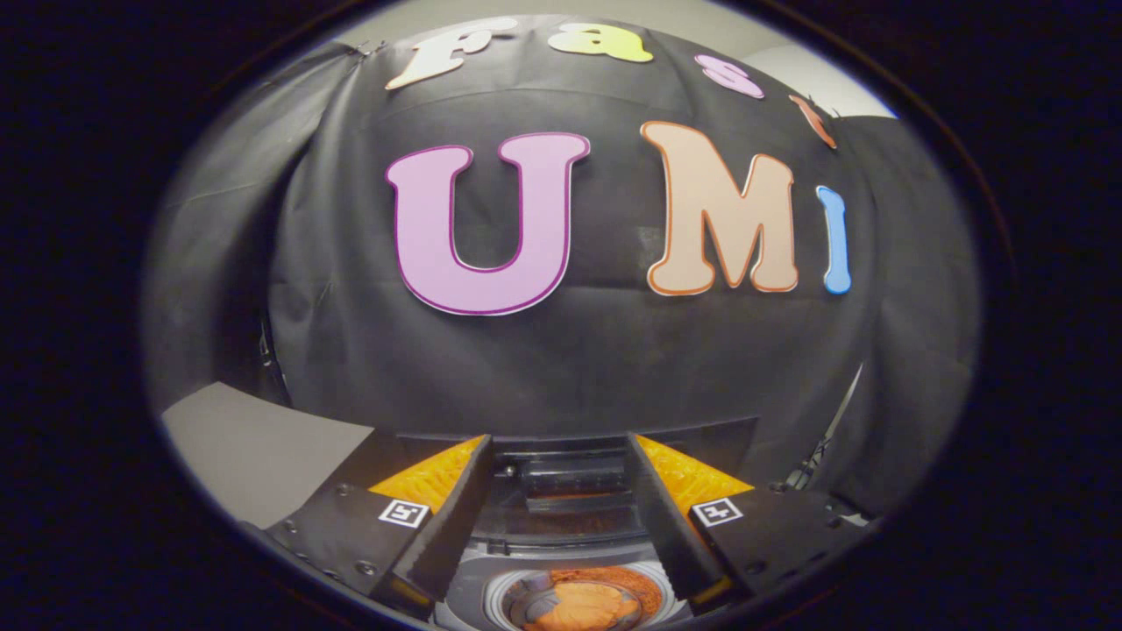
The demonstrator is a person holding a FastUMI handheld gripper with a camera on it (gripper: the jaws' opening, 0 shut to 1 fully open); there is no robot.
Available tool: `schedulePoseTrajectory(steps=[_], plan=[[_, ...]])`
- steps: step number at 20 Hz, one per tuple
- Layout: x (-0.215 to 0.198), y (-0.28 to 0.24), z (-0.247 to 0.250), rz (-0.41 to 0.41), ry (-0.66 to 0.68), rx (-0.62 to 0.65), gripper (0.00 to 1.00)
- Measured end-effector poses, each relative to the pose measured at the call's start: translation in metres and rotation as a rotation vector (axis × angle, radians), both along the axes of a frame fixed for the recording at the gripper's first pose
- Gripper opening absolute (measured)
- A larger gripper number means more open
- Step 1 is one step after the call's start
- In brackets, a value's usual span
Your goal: Put the clothes into the washing machine and then close the washing machine lid.
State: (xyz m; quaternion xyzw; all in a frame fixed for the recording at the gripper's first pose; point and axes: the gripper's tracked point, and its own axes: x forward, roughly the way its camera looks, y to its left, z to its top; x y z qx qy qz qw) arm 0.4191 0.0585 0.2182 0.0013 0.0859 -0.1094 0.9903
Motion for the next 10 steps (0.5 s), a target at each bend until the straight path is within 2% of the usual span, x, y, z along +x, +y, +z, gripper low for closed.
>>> schedulePoseTrajectory(steps=[6,10], plan=[[0.056,-0.007,-0.009,0.008,-0.013,0.005,0.93],[0.076,-0.013,-0.036,0.006,0.049,-0.019,0.93]])
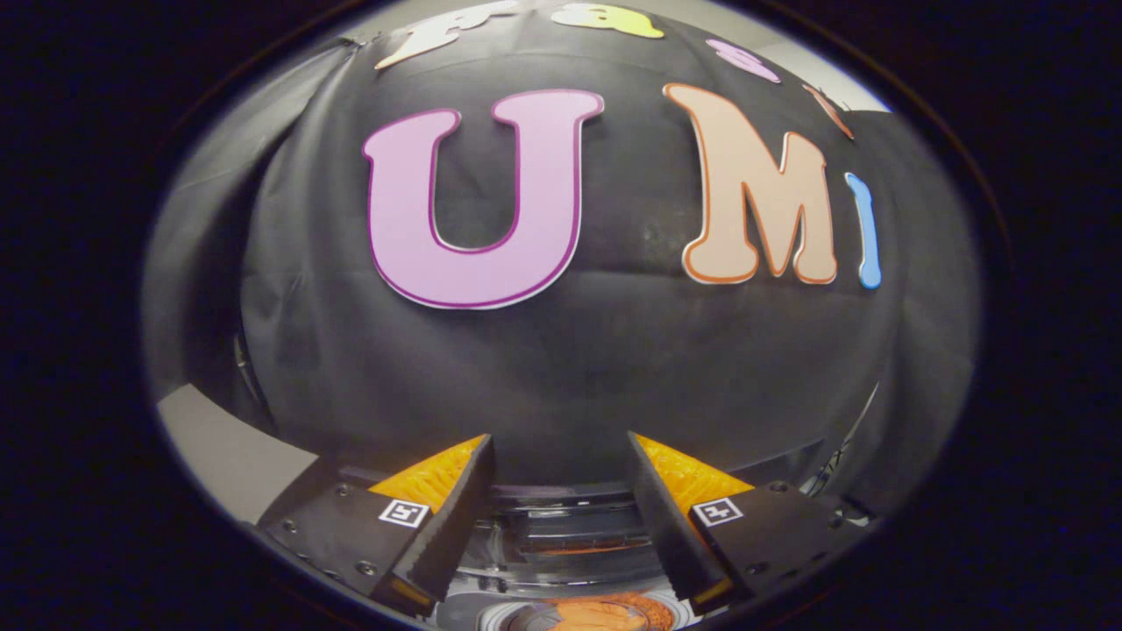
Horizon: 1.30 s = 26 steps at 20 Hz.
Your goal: Put the clothes into the washing machine and then close the washing machine lid.
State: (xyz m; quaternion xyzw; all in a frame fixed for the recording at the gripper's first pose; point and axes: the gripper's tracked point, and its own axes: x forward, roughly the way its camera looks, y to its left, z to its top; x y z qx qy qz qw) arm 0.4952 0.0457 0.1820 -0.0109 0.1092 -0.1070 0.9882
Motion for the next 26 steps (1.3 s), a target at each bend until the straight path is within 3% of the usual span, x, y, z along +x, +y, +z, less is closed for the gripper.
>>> schedulePoseTrajectory(steps=[9,26], plan=[[-0.031,0.006,0.005,0.030,-0.105,-0.002,0.93],[-0.116,0.019,-0.010,0.049,-0.057,0.001,0.93]])
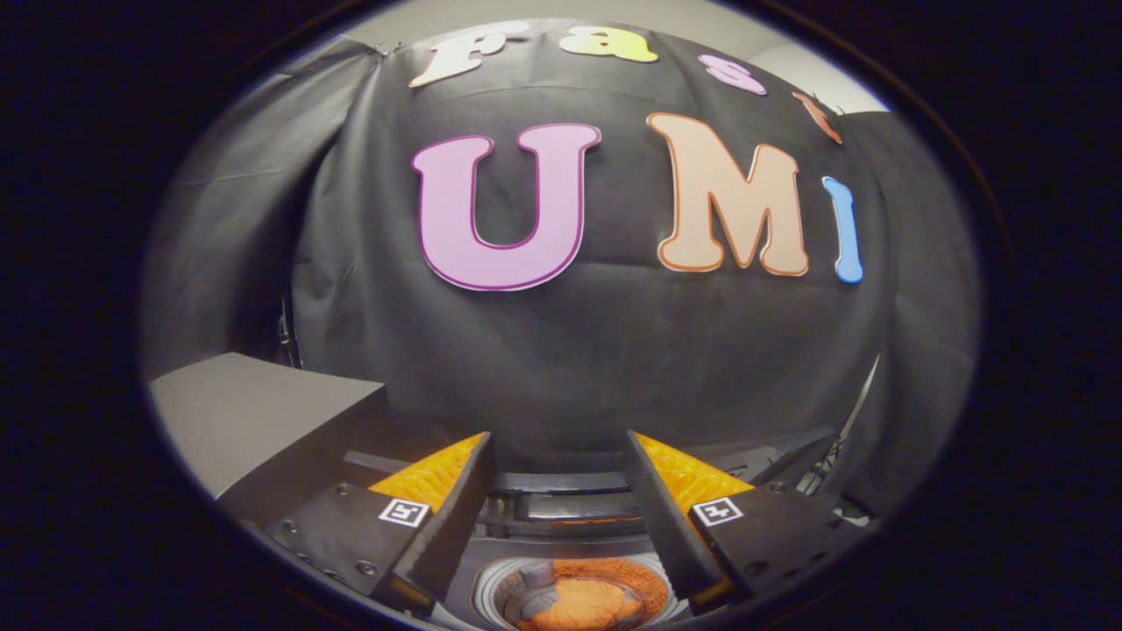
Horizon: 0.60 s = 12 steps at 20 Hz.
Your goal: Put the clothes into the washing machine and then close the washing machine lid.
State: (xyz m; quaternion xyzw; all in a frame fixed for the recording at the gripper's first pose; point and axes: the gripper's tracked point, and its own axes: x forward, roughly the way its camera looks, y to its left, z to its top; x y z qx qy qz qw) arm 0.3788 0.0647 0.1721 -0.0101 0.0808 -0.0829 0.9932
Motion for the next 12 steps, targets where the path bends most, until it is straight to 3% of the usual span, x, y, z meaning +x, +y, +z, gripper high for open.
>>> schedulePoseTrajectory(steps=[12], plan=[[-0.051,-0.006,-0.062,0.007,0.166,0.094,0.94]])
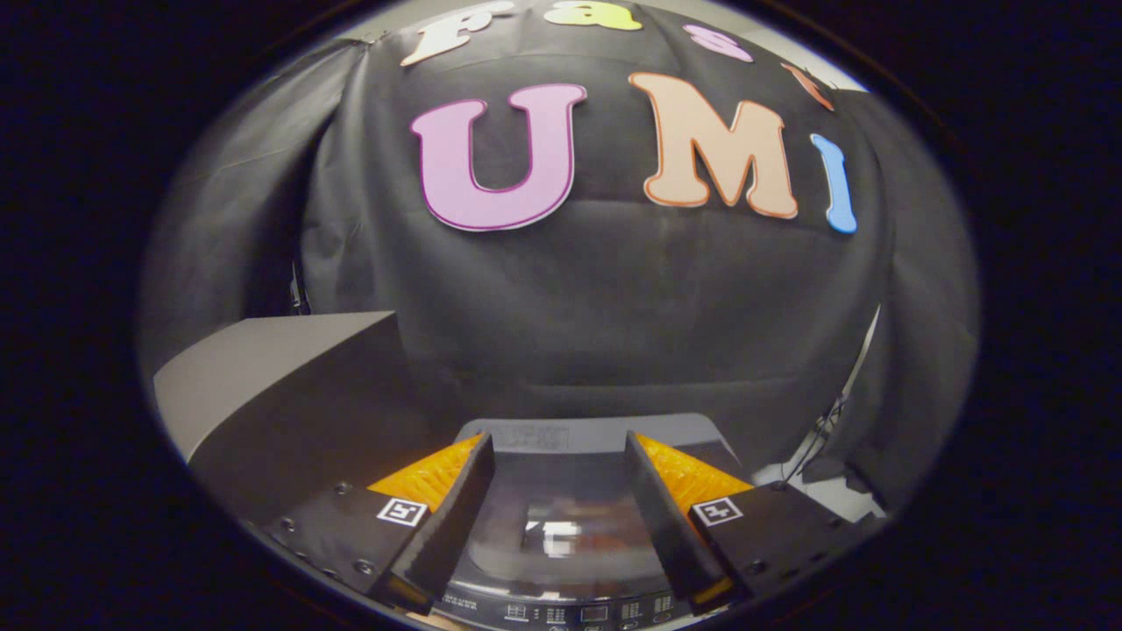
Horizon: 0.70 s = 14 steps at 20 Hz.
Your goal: Put the clothes into the washing machine and then close the washing machine lid.
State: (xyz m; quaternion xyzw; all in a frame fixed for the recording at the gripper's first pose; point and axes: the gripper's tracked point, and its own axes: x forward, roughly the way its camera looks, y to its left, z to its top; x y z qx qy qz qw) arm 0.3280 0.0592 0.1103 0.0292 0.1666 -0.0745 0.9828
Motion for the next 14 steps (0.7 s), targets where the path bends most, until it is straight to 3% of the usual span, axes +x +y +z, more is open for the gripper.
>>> schedulePoseTrajectory(steps=[5,14], plan=[[-0.014,-0.005,-0.013,-0.024,0.009,0.074,0.93],[-0.066,-0.032,-0.014,-0.013,-0.083,0.010,0.93]])
